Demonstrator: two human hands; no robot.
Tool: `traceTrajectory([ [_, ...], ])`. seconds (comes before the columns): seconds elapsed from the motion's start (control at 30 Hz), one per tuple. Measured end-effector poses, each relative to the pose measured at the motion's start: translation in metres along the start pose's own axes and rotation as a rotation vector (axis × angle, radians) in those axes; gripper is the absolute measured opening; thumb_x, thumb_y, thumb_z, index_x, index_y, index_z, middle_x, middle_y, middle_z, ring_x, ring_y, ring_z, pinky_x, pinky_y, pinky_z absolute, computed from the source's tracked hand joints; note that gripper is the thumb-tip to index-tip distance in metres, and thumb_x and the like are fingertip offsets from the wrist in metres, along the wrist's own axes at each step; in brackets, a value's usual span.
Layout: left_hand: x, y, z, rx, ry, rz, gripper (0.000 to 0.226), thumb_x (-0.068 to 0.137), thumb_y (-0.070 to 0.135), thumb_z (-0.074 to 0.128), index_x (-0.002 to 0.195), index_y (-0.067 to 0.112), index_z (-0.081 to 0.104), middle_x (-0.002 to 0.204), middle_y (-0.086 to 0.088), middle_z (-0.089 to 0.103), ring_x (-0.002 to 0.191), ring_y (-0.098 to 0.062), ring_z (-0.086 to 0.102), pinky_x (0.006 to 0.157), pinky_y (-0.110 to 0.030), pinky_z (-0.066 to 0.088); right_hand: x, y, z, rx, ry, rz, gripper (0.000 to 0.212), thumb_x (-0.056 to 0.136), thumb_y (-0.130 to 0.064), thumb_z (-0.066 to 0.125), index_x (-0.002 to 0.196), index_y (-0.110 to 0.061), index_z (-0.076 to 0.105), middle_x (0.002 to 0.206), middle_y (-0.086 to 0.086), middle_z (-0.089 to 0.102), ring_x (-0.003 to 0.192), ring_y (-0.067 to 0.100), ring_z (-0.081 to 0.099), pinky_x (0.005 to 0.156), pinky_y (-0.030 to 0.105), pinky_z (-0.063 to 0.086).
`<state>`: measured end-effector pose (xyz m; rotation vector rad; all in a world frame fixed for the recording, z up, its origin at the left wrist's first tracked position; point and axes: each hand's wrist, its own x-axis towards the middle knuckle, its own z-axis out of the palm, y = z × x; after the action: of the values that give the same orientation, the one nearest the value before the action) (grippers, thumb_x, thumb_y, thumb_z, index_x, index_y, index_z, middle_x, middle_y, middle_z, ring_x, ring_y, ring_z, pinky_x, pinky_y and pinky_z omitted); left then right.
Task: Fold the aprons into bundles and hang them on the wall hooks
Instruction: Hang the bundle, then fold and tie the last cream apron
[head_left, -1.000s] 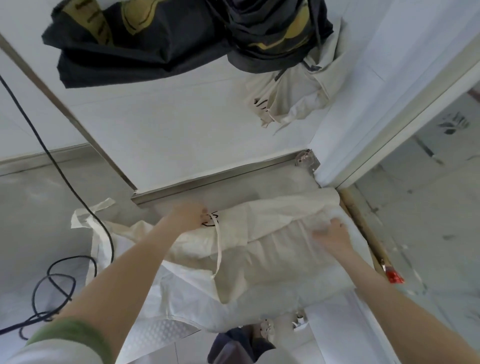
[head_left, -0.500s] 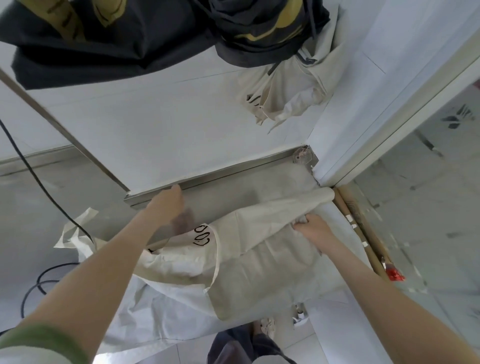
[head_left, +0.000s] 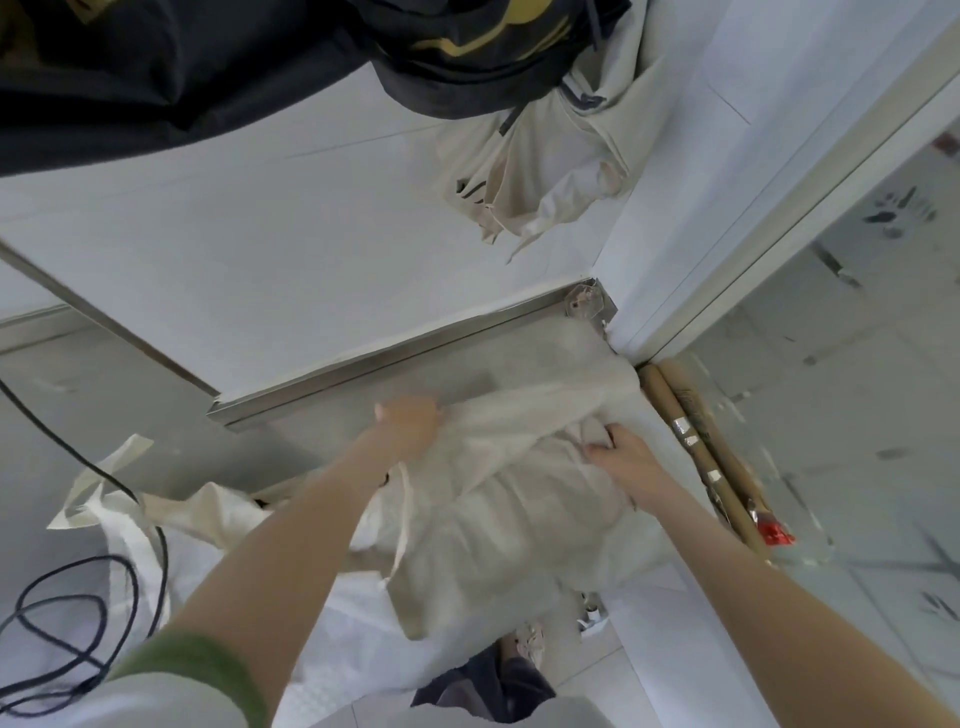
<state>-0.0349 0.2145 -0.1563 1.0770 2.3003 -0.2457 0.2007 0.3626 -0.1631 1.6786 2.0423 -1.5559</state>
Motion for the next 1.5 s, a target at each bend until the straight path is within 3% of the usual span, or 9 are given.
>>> traceTrajectory([
  [0.1,0.005,-0.03,-0.026,0.15,0.263,-0.107,0.034,0.092,0.009,0.039,0.125,0.013,0.045,0.125,-0.008,0.056,0.118,-0.028,0.051,0.094,-0.034,0.034,0.004,-0.009,0.0,0.055,0.016,-0.028,0.014,0.087,-0.007,0.056,0.079,-0.016,0.049,0.08,0.002,0.053,0.073,0.018,0.051,0.059,0.027,0.038],
  [0.27,0.01,-0.05,-0.034,0.001,0.461,-0.206,0.034,0.093,0.012,0.041,0.127,0.007,0.044,0.128,-0.015,0.052,0.12,-0.032,0.045,0.097,-0.039,0.027,0.012,-0.013,-0.001,0.017,0.07,-0.071,0.011,0.087,-0.008,0.052,0.081,-0.016,0.05,0.078,-0.001,0.052,0.074,0.016,0.05,0.06,0.028,0.036],
  [0.43,-0.016,0.023,-0.005,0.023,0.413,0.077,0.055,0.093,0.04,0.047,0.138,0.012,0.033,0.138,-0.011,0.036,0.125,-0.031,0.037,0.1,-0.04,0.03,0.015,-0.002,-0.006,-0.091,0.16,-0.064,0.029,0.08,-0.009,0.06,0.067,-0.015,0.035,0.078,0.001,0.037,0.063,0.015,0.036,0.055,0.026,0.027],
  [0.63,-0.024,0.063,0.019,0.043,-0.118,0.326,0.071,0.092,0.06,0.043,0.144,0.014,0.033,0.153,-0.004,0.026,0.141,-0.022,0.026,0.107,-0.037,0.032,0.024,0.006,-0.028,-0.403,0.174,-0.185,0.03,0.089,-0.011,0.055,0.068,-0.017,0.034,0.076,-0.003,0.035,0.076,0.022,0.041,0.056,0.028,0.026],
  [0.77,-0.029,0.07,0.031,0.041,-0.053,0.375,0.081,0.084,0.065,0.052,0.144,0.015,0.03,0.147,-0.007,0.032,0.135,-0.023,0.032,0.099,-0.037,0.038,0.031,0.005,-0.034,-0.555,0.245,-0.235,0.009,0.099,-0.016,0.044,0.094,-0.009,0.043,0.083,0.011,0.054,0.081,0.032,0.053,0.064,0.033,0.032],
  [0.97,-0.024,0.065,0.035,-0.038,0.066,0.301,0.073,0.088,0.06,0.049,0.143,0.017,0.029,0.146,-0.007,0.032,0.132,-0.026,0.036,0.098,-0.041,0.042,0.057,-0.009,-0.046,-0.696,0.336,-0.179,0.028,0.102,-0.021,0.038,0.119,0.002,0.039,0.103,0.024,0.063,0.094,0.041,0.063,0.068,0.039,0.042],
  [1.2,-0.035,0.052,0.041,0.174,0.006,0.445,0.106,0.073,0.071,0.06,0.152,0.031,0.0,0.155,-0.005,0.005,0.141,-0.028,0.014,0.108,-0.045,0.028,0.057,0.004,-0.037,-0.594,0.211,-0.13,0.052,0.086,-0.028,0.062,0.126,-0.004,0.039,0.129,0.015,0.043,0.123,0.034,0.035,0.099,0.044,0.035],
  [1.3,-0.036,0.052,0.041,0.194,0.018,0.363,0.107,0.073,0.075,0.056,0.151,0.033,-0.004,0.158,-0.004,-0.003,0.144,-0.029,0.008,0.11,-0.049,0.025,0.051,0.012,-0.043,-0.623,0.239,-0.138,0.042,0.087,-0.02,0.056,0.123,-0.002,0.044,0.127,0.017,0.047,0.119,0.035,0.039,0.095,0.041,0.036],
  [1.5,-0.036,0.044,0.036,0.195,0.044,0.213,0.101,0.076,0.063,0.061,0.151,0.028,0.002,0.147,-0.007,0.017,0.138,-0.028,0.019,0.106,-0.046,0.031,0.041,0.02,-0.047,-0.608,0.218,-0.196,0.022,0.09,-0.011,0.047,0.109,0.0,0.052,0.11,0.016,0.049,0.105,0.033,0.045,0.077,0.034,0.036],
])
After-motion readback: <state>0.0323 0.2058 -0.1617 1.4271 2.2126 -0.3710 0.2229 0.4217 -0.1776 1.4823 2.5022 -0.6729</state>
